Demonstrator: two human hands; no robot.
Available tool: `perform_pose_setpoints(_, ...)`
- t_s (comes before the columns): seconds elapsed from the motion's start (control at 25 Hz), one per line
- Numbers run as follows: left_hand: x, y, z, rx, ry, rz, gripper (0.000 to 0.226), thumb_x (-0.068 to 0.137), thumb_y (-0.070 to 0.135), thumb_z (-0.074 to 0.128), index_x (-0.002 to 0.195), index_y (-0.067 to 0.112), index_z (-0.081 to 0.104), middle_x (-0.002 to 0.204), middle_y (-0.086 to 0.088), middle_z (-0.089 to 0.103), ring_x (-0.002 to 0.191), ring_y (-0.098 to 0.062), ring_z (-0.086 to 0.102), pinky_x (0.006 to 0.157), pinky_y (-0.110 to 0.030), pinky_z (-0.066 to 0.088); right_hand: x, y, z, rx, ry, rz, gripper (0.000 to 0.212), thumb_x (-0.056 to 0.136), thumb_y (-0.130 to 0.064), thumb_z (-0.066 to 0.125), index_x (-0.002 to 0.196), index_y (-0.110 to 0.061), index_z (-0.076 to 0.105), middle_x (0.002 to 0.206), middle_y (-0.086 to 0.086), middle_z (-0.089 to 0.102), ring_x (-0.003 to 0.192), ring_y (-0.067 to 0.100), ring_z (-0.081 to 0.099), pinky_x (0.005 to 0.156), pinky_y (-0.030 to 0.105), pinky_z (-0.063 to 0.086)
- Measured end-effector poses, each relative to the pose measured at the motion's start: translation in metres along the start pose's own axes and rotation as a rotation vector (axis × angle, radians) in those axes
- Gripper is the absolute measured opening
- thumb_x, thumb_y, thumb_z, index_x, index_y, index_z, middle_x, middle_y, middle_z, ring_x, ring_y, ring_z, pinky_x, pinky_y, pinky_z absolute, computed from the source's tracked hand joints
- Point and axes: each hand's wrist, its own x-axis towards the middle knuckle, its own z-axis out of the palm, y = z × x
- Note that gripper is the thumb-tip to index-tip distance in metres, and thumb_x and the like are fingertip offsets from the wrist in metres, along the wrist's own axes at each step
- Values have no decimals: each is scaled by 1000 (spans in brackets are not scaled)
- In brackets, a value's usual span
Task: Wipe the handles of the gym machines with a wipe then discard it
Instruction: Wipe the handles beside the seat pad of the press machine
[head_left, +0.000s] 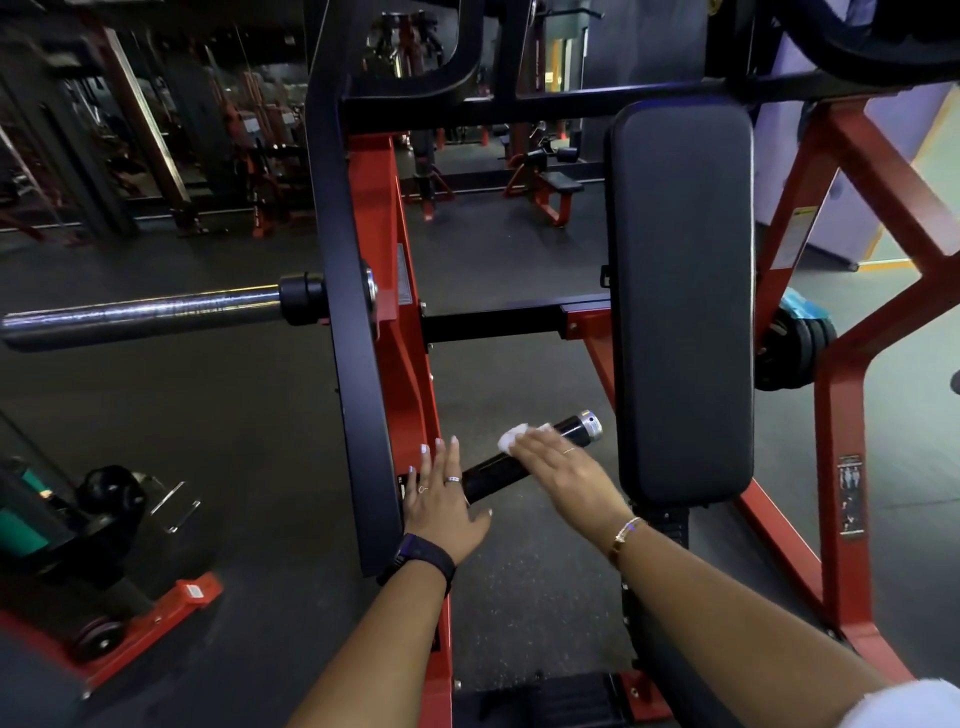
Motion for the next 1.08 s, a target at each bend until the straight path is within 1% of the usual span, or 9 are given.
perform_pose_setpoints(0.16, 1, 0, 1, 11, 9, 15, 101, 86, 52, 54, 150, 19, -18, 159, -3, -16, 145, -21, -19, 112, -35, -16, -4, -3, 8, -51, 140, 306, 65, 64, 24, 67, 124, 0, 58, 126, 14, 60, 123, 30, 53, 103, 48, 42)
perform_pose_setpoints(0.36, 1, -2, 3, 45, 4, 39, 92, 89, 44, 48, 150, 20, -17, 159, -2, -17, 144, -19, -21, 114, -35, -13, -9, -65, 49, 31, 3, -30, 57, 78, 10, 48, 133, -2, 51, 136, 12, 53, 131, 24, 45, 108, 40, 38)
perform_pose_setpoints(0.44, 1, -2, 3, 28, 1, 46, 94, 88, 47, 49, 150, 21, -15, 159, -3, -16, 145, -20, -20, 115, -36, -12, -18, -42, 37, -69, -32, -136, 52, 85, 5, 35, 134, -3, 50, 139, 11, 50, 132, 24, 44, 107, 40, 39)
perform_pose_setpoints(0.56, 1, -4, 4, 19, 2, 63, 98, 86, 54, 51, 151, 21, -14, 159, -4, -15, 145, -22, -20, 114, -38, -14, -29, -1, 7, -201, -41, -94, 56, 83, 11, 29, 133, -3, 52, 140, 10, 48, 131, 27, 44, 107, 44, 39)
perform_pose_setpoints(0.64, 2, -4, 4, 17, -2, 67, 99, 85, 52, 52, 151, 21, -14, 159, -4, -15, 145, -22, -20, 113, -38, -16, -36, 5, -1, -172, -21, 90, 64, 79, 17, 31, 137, -4, 47, 144, 9, 42, 134, 27, 39, 109, 42, 36)
perform_pose_setpoints(0.76, 2, -5, 4, 34, -18, 68, 102, 83, 44, 57, 150, 21, -16, 159, -4, -16, 145, -23, -20, 112, -38, -16, -41, -40, 14, 172, 22, 684, 80, 75, 26, 40, 145, -13, 33, 149, 8, 36, 137, 24, 36, 109, 28, 30)
perform_pose_setpoints(0.88, 4, -6, 4, 34, -39, 76, 105, 80, 36, 61, 150, 22, -16, 160, -5, -15, 145, -24, -19, 114, -40, -13, -16, -83, 29, 668, 99, 1317, 54, 92, 4, 43, 142, -18, 41, 124, 11, 56, 106, 25, 57, 86, 25, 41)
perform_pose_setpoints(1.0, 4, -5, 5, 33, -44, 86, 102, 84, 38, 59, 150, 23, -17, 159, -6, -15, 145, -23, -20, 114, -41, -13, 22, -102, 36, 1075, 78, 1554, 17, 94, -5, 43, 104, -4, 57, 93, 12, 60, 81, 23, 56, 77, 35, 46)
perform_pose_setpoints(1.08, 4, -6, 5, 65, -50, 88, 103, 85, 36, 59, 148, 23, -22, 159, -6, -17, 144, -24, -22, 112, -40, -15, 41, -99, 35, 1304, 72, 1648, 21, 97, -5, 38, 79, -12, 48, 75, 6, 51, 65, 17, 50, 62, 28, 47)
